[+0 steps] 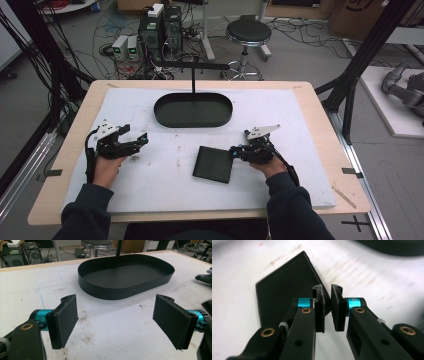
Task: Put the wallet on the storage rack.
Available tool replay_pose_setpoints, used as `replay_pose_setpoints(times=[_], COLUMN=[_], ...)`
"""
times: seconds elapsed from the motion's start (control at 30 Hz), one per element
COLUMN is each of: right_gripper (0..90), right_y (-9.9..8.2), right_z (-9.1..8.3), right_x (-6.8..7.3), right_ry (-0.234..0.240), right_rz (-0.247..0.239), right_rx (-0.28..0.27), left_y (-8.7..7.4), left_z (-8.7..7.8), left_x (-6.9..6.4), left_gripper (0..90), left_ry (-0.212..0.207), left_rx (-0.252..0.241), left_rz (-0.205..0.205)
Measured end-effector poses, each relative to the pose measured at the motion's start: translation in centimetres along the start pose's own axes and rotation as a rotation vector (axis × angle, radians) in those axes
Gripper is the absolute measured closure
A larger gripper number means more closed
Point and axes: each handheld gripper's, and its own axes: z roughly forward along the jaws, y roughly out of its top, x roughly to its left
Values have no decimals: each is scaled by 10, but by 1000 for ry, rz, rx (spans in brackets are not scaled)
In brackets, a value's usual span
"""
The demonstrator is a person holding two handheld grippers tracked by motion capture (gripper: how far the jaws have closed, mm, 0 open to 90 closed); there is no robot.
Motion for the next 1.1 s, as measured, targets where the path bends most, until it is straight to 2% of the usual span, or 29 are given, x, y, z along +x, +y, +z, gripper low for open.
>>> replay_pose_setpoints(times=[0.03, 0.07, 0.1, 0.13, 0.2, 0.23, 0.27, 0.3, 0.43, 0.53, 0.57, 0.6, 0.63, 0.67, 0.73, 0.77, 0.8, 0.83, 0.93, 1.0, 1.07, 1.1], right_gripper=[843, 845, 845, 848, 852, 852, 853, 853, 853, 853, 854, 854, 854, 855, 854, 853, 853, 854, 853, 852, 844, 838], right_y=[1, 5, 5, 8, 12, 12, 13, 15, 13, 13, 16, 17, 17, 18, 18, 16, 16, 16, 14, 13, 12, 12], right_z=[-4, -13, -13, -23, -32, -32, -36, -39, -39, -41, -43, -44, -44, -46, -45, -46, -46, -47, -49, -49, -49, -49], right_x=[1, 3, 3, 5, 10, 10, 12, 13, 10, 12, 17, 19, 19, 21, 21, 21, 21, 20, 20, 19, 16, 15], right_ry=[-27, -99, -99, -169, -248, -248, -279, -287, -261, -244, -267, -287, -287, -320, -302, -270, -270, -225, -176, -169, -135, -138], right_rz=[-10, -38, -38, -71, -115, -115, -132, -134, -114, -145, -173, -180, -180, -202, -206, -206, -206, -198, -182, -177, -153, -152], right_rx=[-24, -75, -75, -136, -182, -182, -205, -208, -188, -203, -218, -233, -233, -260, -262, -271, -271, -279, -274, -275, -276, -276], left_y=[0, 0, 0, 0, 0, 0, 0, 0, 0, 0, 0, 0, 0, 0, 0, 0, 0, 0, 0, 0, 0, 0], left_z=[0, 0, 0, 0, 0, 0, 0, 1, 0, 0, 0, 0, 0, 0, 0, 0, 0, 0, 0, 1, 1, 1], left_x=[0, 0, 0, 0, 0, 0, 0, 0, -1, 0, 0, 0, 0, 0, 0, 0, 0, 0, 0, -1, -1, -1], left_gripper=[198, 198, 198, 198, 198, 198, 198, 198, 198, 199, 199, 199, 199, 200, 200, 200, 200, 200, 200, 200, 200, 200], left_ry=[0, 0, 0, 1, 0, 2, 3, 3, 2, 3, 5, 5, 4, 3, 3, 2, 2, 3, 3, 4, 0, 0], left_rx=[0, 0, 0, 0, 0, 3, 3, 6, 3, 2, 2, 1, 1, 1, -1, 0, 0, -1, 2, 4, 4, 4], left_rz=[0, 0, 0, 0, 0, 2, 3, 5, 4, 1, 1, 2, 4, 5, 3, 1, 1, 2, 3, 6, 4, 4])
